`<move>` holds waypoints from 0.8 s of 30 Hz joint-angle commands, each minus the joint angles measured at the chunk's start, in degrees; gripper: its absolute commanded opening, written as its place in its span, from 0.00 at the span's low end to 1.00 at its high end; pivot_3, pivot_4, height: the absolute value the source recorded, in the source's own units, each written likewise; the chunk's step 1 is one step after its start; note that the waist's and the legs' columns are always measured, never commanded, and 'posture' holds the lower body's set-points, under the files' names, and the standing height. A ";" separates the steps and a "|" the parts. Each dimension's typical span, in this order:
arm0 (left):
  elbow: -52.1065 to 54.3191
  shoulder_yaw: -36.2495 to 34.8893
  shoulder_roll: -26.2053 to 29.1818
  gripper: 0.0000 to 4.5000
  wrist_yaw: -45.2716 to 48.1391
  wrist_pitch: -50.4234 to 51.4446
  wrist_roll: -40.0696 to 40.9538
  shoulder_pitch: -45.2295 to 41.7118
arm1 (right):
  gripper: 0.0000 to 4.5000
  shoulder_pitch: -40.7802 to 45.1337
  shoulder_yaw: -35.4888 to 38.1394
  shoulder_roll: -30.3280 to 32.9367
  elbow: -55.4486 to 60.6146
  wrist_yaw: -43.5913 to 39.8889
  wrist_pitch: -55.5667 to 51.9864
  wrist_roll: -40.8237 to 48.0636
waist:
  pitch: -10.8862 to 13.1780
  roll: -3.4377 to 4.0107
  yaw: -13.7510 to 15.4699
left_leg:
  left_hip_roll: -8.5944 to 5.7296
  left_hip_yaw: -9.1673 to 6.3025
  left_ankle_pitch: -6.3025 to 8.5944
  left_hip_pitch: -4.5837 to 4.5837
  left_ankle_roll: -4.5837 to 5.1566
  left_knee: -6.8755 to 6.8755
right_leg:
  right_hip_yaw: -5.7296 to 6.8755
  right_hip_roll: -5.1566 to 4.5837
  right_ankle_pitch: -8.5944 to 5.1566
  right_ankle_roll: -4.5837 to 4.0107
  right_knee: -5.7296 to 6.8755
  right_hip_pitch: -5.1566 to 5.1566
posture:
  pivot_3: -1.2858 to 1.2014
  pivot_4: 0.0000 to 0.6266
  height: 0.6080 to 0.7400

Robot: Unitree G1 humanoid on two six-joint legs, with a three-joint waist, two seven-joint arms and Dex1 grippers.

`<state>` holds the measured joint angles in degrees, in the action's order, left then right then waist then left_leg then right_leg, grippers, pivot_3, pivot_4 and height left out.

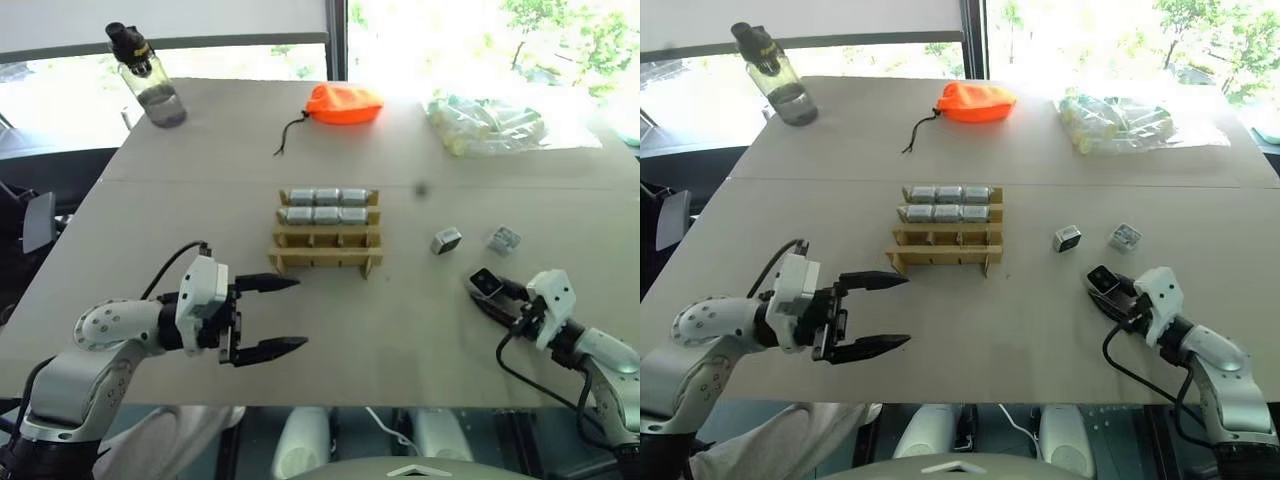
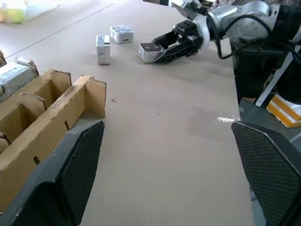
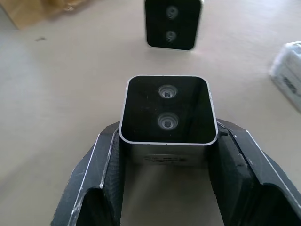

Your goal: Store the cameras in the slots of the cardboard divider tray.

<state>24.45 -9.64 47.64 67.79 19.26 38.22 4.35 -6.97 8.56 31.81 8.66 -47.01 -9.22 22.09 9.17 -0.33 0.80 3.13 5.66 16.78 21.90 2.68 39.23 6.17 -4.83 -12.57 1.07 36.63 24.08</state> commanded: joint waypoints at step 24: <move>-9.50 15.42 -2.87 1.00 -5.87 28.90 3.57 -28.11 | 0.42 43.00 -32.15 -2.05 -19.08 12.51 64.02 -49.70 | 0.24 -0.35 -0.29 | -0.07 0.10 -0.09 0.11 -0.16 0.10 | -0.08 0.02 0.03 -0.02 0.10 0.15 | 0.52 0.24 0.89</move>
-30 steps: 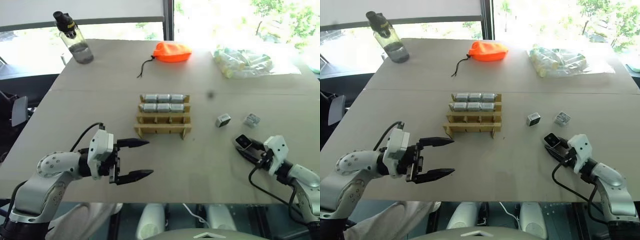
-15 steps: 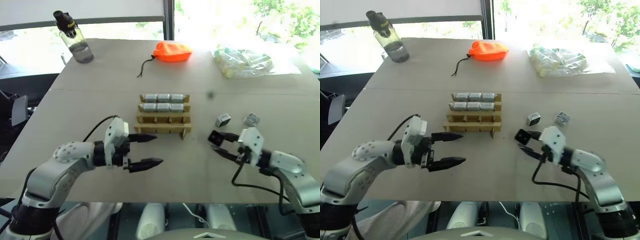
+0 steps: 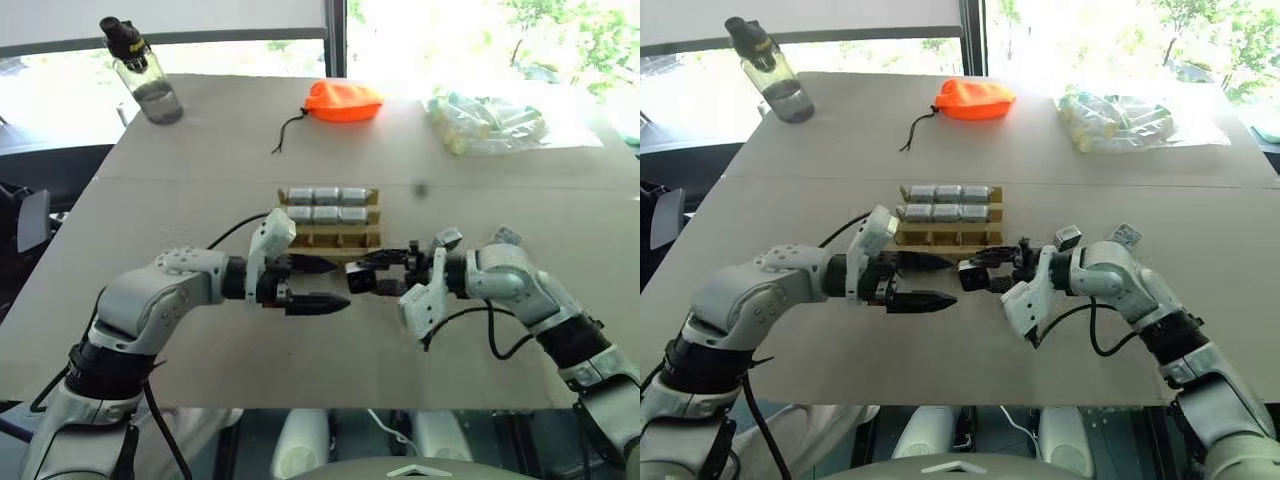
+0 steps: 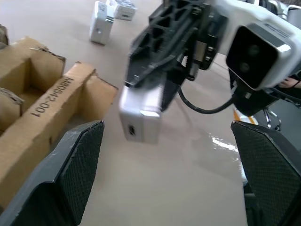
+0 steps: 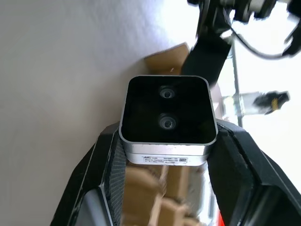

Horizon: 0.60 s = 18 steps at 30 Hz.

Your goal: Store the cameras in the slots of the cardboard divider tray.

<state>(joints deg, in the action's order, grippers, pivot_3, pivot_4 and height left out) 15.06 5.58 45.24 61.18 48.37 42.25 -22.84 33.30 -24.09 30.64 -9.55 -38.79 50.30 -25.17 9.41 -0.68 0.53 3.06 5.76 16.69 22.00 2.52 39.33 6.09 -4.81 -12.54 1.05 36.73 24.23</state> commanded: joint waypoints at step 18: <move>-0.97 -0.29 -4.37 0.18 1.65 -0.85 -0.41 -1.88 | 0.42 5.74 -1.83 1.12 -4.22 4.42 7.58 0.97 | 0.00 -0.01 -0.64 | 0.02 0.01 -0.03 -0.04 -0.04 0.02 | -0.05 -0.01 0.04 -0.07 0.06 -0.01 | 0.52 0.24 0.89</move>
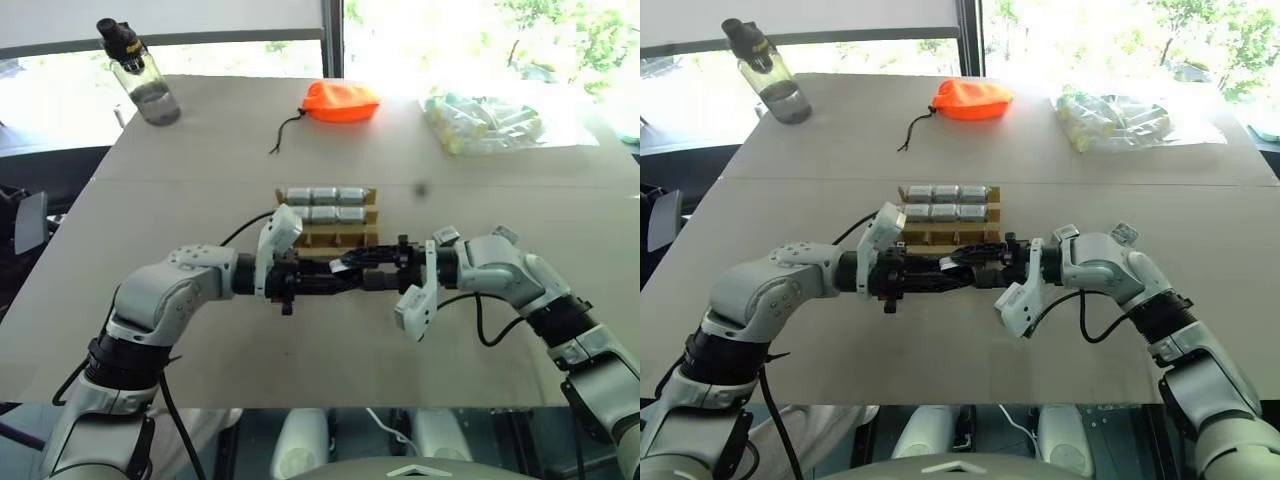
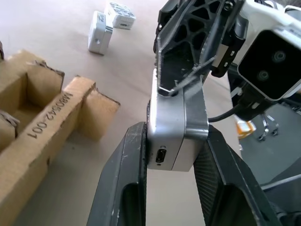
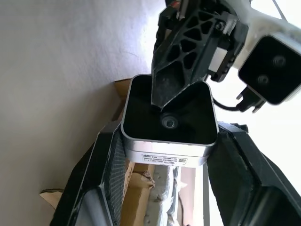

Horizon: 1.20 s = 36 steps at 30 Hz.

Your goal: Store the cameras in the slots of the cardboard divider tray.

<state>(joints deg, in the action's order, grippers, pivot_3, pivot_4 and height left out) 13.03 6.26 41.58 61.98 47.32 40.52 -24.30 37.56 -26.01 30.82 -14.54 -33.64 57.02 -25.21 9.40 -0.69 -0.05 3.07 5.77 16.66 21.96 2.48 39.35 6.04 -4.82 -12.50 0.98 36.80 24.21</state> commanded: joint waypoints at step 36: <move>-4.33 -0.77 -0.40 0.17 6.64 -3.76 -3.75 -5.27 | 0.39 0.16 1.74 0.02 3.46 -4.76 -5.59 8.85 | 0.00 0.00 -0.57 | 0.00 0.00 0.00 0.01 0.00 0.01 | 0.01 -0.01 0.01 0.00 0.02 0.01 | 0.52 0.24 0.89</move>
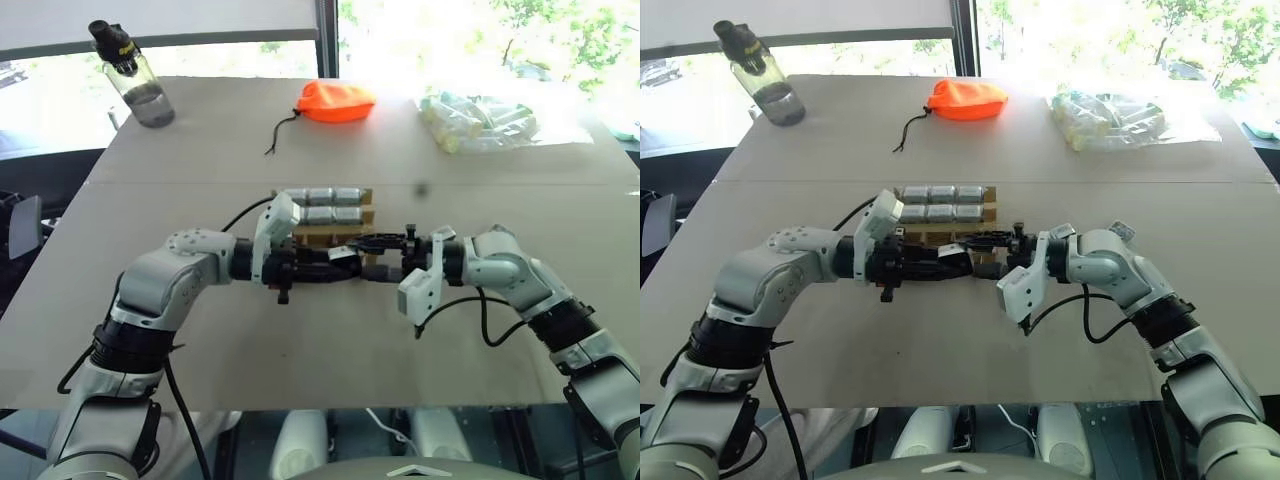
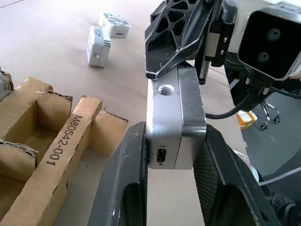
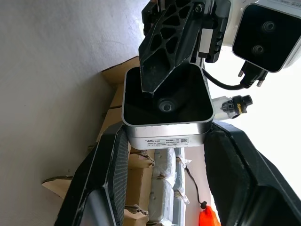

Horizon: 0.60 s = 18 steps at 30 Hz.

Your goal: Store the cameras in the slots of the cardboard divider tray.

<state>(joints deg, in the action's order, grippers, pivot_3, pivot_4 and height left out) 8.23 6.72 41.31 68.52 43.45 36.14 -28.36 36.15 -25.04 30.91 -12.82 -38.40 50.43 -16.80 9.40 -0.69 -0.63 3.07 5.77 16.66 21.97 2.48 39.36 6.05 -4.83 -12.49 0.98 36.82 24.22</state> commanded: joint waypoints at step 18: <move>0.78 -1.79 0.23 0.75 0.27 0.38 0.44 -2.99 | 0.39 2.09 -0.19 -0.31 0.75 -0.37 2.57 -1.42 | 0.00 0.00 0.00 | 0.00 0.00 0.00 0.00 0.00 0.00 | 0.00 0.00 0.00 0.00 0.00 0.00 | 0.52 0.24 0.89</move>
<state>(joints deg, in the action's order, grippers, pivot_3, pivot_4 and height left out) 8.04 6.70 40.96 68.34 43.55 35.64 -29.75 37.13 -25.80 30.46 -13.00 -39.07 51.81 -18.30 9.40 -0.69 -0.63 3.07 5.77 16.66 21.97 2.48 39.36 6.05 -4.82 -12.49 0.98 36.82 24.22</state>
